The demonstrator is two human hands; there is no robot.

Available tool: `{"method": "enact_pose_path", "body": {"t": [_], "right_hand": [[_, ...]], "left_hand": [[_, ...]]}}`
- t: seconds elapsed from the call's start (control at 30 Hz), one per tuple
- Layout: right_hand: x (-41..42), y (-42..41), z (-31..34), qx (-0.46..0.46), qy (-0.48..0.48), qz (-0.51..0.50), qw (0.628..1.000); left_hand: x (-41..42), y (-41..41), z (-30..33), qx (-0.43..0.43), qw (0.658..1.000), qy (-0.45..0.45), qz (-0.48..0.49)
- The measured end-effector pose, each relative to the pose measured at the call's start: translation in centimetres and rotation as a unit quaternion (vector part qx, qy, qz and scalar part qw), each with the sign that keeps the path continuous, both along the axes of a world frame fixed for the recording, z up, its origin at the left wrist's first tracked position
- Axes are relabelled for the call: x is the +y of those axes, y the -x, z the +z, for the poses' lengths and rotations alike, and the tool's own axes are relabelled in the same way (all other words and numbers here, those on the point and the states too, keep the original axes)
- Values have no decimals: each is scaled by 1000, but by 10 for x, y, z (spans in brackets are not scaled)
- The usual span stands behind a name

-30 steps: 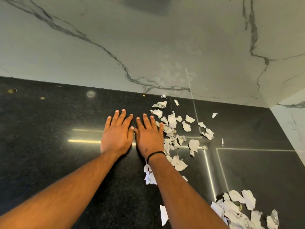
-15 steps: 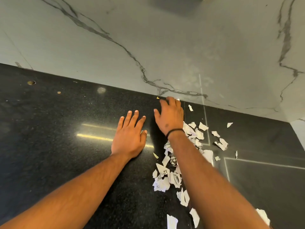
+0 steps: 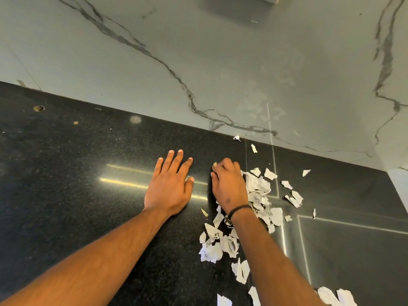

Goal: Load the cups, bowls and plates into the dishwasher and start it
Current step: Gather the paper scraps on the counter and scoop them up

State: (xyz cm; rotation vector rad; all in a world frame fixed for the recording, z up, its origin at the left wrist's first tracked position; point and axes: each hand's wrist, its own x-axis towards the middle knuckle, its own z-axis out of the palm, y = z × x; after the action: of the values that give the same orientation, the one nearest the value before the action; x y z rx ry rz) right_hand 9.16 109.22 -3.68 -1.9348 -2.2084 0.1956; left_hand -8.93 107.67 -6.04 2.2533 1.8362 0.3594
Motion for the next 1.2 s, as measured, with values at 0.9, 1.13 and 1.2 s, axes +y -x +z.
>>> {"method": "enact_pose_path", "body": {"t": [0.9, 1.13, 1.2], "right_hand": [[28, -24, 9, -8, 7, -69, 998], [-44, -21, 24, 38, 61, -45, 996], [-30, -30, 33, 80, 30, -64, 994]], "left_hand": [[1, 0, 0, 8, 1000, 8, -4], [1, -4, 3, 32, 990, -18, -138], [4, -6, 5, 50, 980, -7, -195]]}}
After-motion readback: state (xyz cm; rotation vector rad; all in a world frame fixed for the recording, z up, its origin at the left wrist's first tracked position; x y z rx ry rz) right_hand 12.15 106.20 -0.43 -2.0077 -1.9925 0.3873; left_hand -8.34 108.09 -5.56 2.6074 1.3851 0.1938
